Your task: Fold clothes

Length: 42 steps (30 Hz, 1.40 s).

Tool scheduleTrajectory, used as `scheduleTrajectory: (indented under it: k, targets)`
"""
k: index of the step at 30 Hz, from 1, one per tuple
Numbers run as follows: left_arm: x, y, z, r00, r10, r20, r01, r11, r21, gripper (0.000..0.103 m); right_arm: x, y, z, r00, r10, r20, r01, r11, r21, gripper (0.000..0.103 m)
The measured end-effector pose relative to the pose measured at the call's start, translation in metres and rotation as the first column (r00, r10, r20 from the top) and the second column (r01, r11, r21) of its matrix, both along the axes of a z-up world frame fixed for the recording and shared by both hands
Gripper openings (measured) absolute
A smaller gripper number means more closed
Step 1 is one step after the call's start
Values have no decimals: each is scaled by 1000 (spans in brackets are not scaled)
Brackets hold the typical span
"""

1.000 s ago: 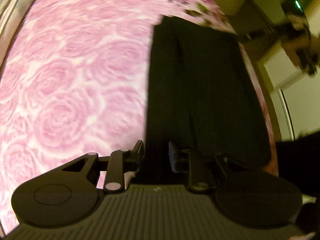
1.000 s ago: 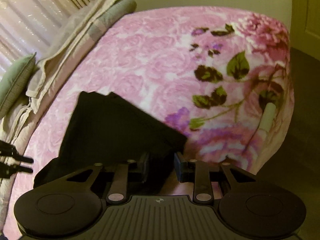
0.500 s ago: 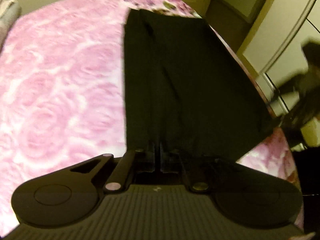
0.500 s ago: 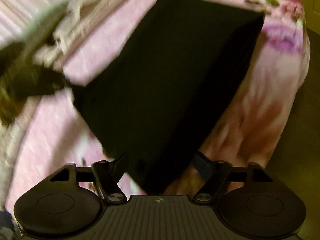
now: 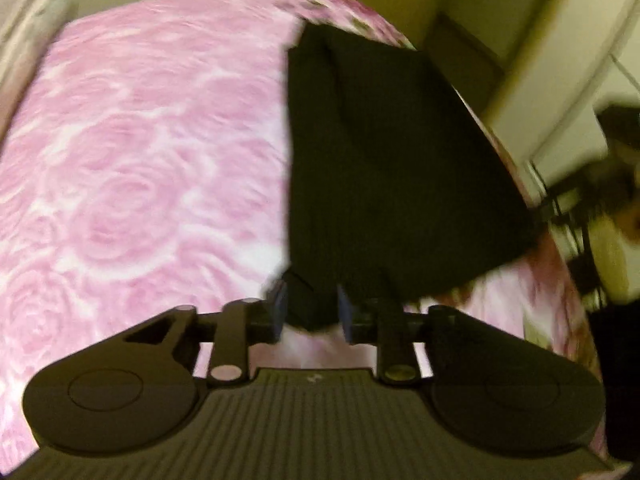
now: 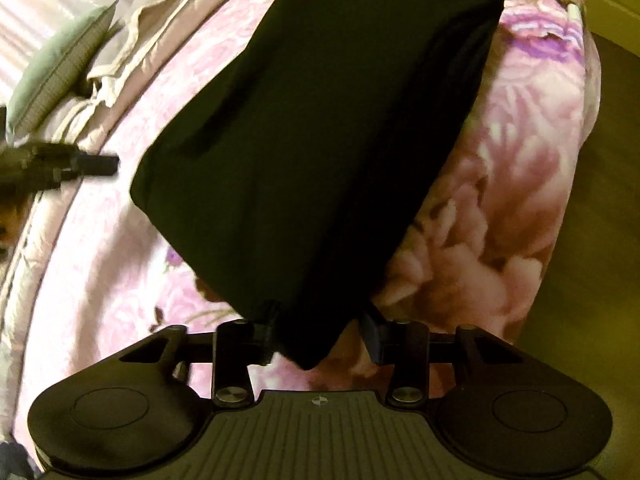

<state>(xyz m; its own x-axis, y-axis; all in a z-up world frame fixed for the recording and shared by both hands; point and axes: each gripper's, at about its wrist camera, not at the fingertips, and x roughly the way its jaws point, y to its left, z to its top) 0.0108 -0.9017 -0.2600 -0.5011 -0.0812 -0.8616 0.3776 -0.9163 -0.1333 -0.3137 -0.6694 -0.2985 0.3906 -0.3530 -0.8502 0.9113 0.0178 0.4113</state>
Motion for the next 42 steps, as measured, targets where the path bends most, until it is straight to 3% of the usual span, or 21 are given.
scheduleTrajectory:
  k: [3, 6, 7, 14, 16, 18, 19, 23, 26, 28, 31, 32, 34, 36, 37, 41, 42]
  targets:
    - [-12, 17, -18, 996, -64, 60, 66, 997, -29, 24, 3, 1, -4, 1000, 5, -6, -5, 1000, 4, 44]
    - [-16, 21, -28, 994, -76, 77, 81, 995, -54, 7, 5, -1, -11, 1000, 14, -25, -14, 1000, -3, 44]
    - [-14, 18, -27, 995, -78, 68, 82, 995, -58, 6, 5, -1, -13, 999, 18, -30, -18, 1000, -7, 44]
    - [21, -23, -20, 990, 114, 85, -101, 985, -142, 0, 0, -1, -16, 999, 37, -24, -38, 999, -20, 44]
    - [28, -21, -7, 992, 108, 63, -97, 982, -160, 0, -1, 1, -11, 999, 27, -31, -28, 999, -18, 44]
    - [28, -8, 5, 997, 53, 49, -43, 983, -177, 1, -2, 7, -1, 998, 15, -62, -17, 999, -27, 61]
    - [26, 3, 9, 999, 7, 48, 2, 983, -185, 4, -1, 12, 5, 996, 11, -88, -15, 999, -38, 74]
    - [3, 44, 12, 988, -156, 4, 154, 976, -151, 13, 13, 32, 31, 980, 84, -183, -109, 985, -134, 75]
    - [-18, 54, -2, 983, -182, -24, 177, 974, -140, 13, 37, 37, 41, 964, 195, -179, -233, 947, -222, 75]
    - [-28, 50, -13, 987, -163, -13, 159, 976, -149, 12, 52, 30, 35, 953, 267, -144, -296, 923, -248, 75]
    - [-25, 31, -30, 996, -82, 27, 85, 987, -133, 3, 52, 18, 10, 954, 281, -106, -297, 932, -206, 73]
    - [-20, 26, -34, 998, -62, 32, 65, 990, -123, 3, 44, 18, 5, 956, 273, -105, -290, 935, -203, 59]
    - [-11, 18, -38, 999, -10, 50, 17, 992, -127, 2, 28, 23, 3, 958, 267, -104, -284, 934, -218, 48]
    - [-3, 17, -34, 997, 44, 62, -34, 989, -143, 3, 16, 28, 7, 961, 239, -137, -263, 946, -190, 50]
    - [0, 18, -31, 995, 79, 58, -71, 988, -140, 4, 10, 30, 8, 963, 208, -171, -236, 959, -159, 63]
    - [13, 25, -15, 972, 233, 30, -230, 968, -98, 14, -19, 30, 22, 977, 108, -182, -128, 986, -107, 65]
    - [15, 28, -11, 960, 279, 21, -277, 958, -77, 22, -20, 31, 29, 974, 119, -191, -143, 982, -120, 65]
